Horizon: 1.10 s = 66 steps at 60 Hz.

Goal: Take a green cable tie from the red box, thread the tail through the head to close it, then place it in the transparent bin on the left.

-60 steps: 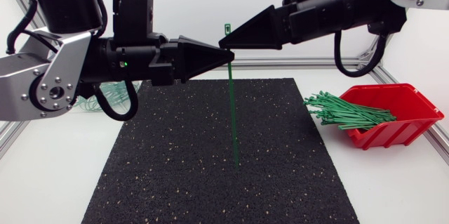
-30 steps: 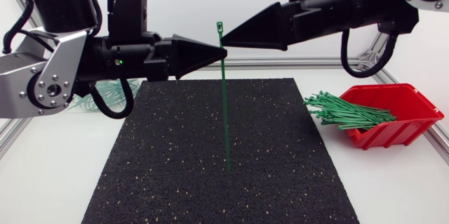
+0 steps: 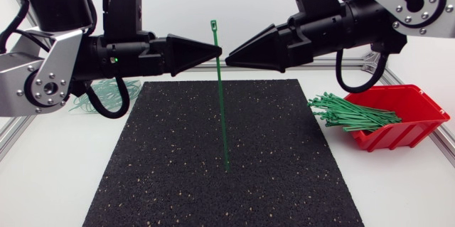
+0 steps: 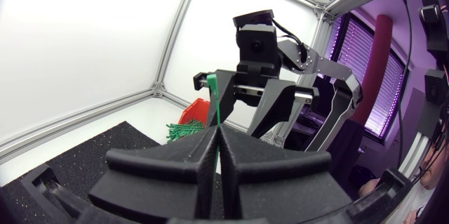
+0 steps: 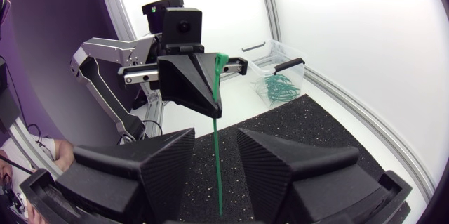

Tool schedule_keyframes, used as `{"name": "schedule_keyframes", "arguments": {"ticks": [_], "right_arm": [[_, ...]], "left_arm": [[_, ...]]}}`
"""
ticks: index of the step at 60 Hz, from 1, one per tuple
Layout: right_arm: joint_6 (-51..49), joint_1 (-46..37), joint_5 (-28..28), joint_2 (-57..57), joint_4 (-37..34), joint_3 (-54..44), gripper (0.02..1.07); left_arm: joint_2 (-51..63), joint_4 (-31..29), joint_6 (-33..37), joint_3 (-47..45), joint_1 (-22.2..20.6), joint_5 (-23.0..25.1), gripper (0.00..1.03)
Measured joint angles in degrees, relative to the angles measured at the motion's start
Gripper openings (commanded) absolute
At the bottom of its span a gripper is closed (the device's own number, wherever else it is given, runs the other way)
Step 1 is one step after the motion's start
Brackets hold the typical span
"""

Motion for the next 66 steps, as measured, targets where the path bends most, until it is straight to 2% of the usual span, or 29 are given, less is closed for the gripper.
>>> {"name": "schedule_keyframes", "arguments": {"ticks": [6, 18, 27, 31, 33, 40, 47, 51, 66], "right_arm": [[-0.46, 0.81, 0.66, 1.22, 0.83, -0.22, 0.45], [-0.94, 2.01, 1.31, 2.03, 1.16, -0.22, 0.43], [-1.07, 2.80, 1.31, 2.25, 1.22, -0.22, 0.28], [-1.07, 3.06, 1.31, 2.38, 1.60, -0.22, 0.25], [-1.07, 3.10, 1.31, 2.45, 1.66, -0.22, 0.20], [-1.07, 3.08, 1.31, 2.45, 1.84, -0.31, 0.13], [-1.07, 3.08, 1.31, 2.45, 2.01, -0.50, 0.13], [-1.07, 3.08, 1.31, 2.45, 2.01, -0.52, 0.08], [-1.07, 3.08, 1.29, 2.45, 1.92, -0.52, 0.07]], "left_arm": [[0.00, 0.00, -0.02, 0.04, 0.00, 0.13, 0.04], [0.00, 0.02, -0.04, 0.11, 0.00, 0.13, 0.04], [0.00, 0.02, -0.50, 0.22, 0.00, 0.13, 0.04], [0.00, 0.00, -0.68, 0.31, 0.00, 0.13, 0.04], [0.00, 0.00, -0.90, 0.31, 0.00, 0.13, 0.04], [0.00, 0.00, -1.07, 0.31, 0.00, 0.13, 0.04], [0.00, 0.00, -1.07, 0.31, 0.00, 0.13, 0.04], [0.00, 0.02, -1.07, 0.31, 0.00, 0.13, 0.04], [0.00, 0.00, -1.09, 0.31, 0.00, 0.13, 0.04]]}}
